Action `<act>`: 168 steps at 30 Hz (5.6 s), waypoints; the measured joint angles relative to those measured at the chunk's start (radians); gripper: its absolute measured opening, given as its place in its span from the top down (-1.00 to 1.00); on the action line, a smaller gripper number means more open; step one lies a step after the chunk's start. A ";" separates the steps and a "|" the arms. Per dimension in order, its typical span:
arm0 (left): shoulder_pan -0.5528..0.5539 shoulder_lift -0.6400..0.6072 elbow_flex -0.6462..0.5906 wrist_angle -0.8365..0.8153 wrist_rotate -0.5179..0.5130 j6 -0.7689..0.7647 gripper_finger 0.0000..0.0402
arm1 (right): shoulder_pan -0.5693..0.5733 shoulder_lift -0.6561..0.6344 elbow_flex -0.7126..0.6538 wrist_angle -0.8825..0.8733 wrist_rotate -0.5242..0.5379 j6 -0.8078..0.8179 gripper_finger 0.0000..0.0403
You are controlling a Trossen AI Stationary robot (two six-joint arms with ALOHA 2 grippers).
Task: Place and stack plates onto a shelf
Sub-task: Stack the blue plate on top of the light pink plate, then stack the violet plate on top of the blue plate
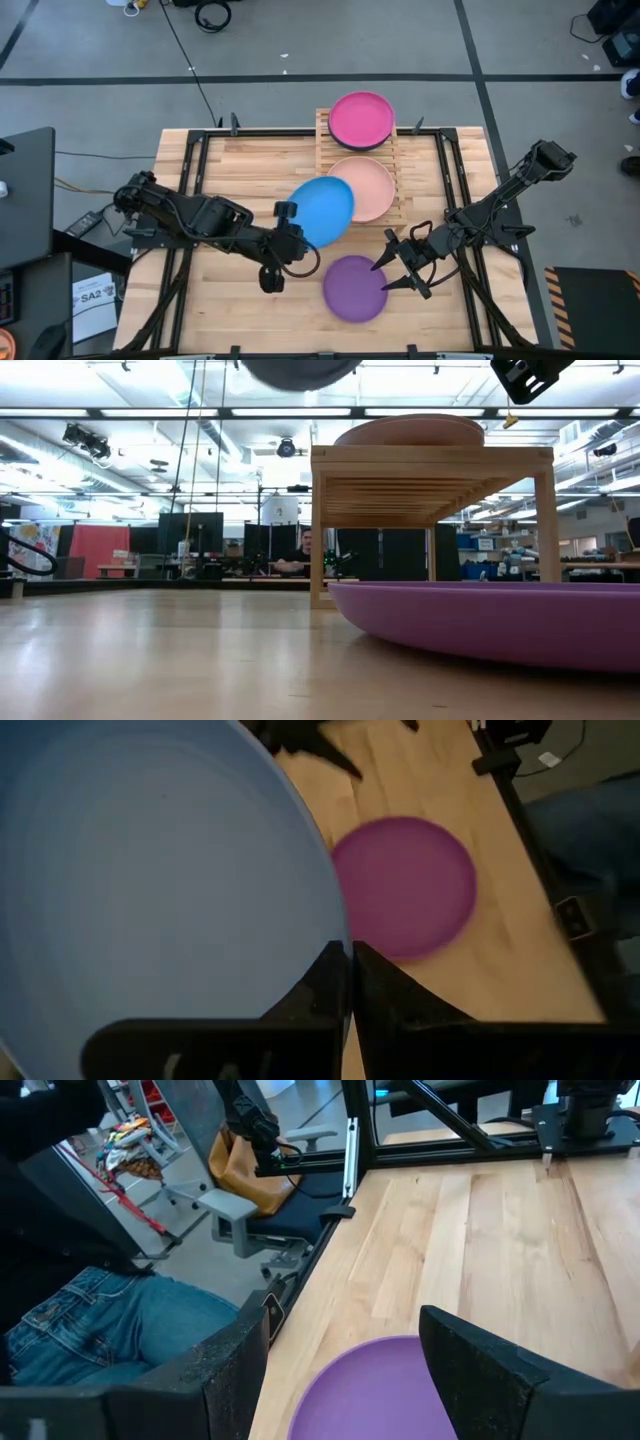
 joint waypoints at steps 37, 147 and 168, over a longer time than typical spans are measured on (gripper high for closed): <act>0.303 0.213 0.000 0.200 0.081 0.579 0.93 | 0.046 -0.001 0.000 -0.007 -0.096 0.052 -0.31; 0.324 0.229 -0.001 0.214 0.082 0.491 -0.14 | 0.227 0.459 0.000 -0.160 0.168 -0.381 -0.01; 0.324 0.229 -0.001 0.226 0.082 0.487 -0.14 | 0.203 0.522 0.001 -0.093 0.167 -0.423 0.54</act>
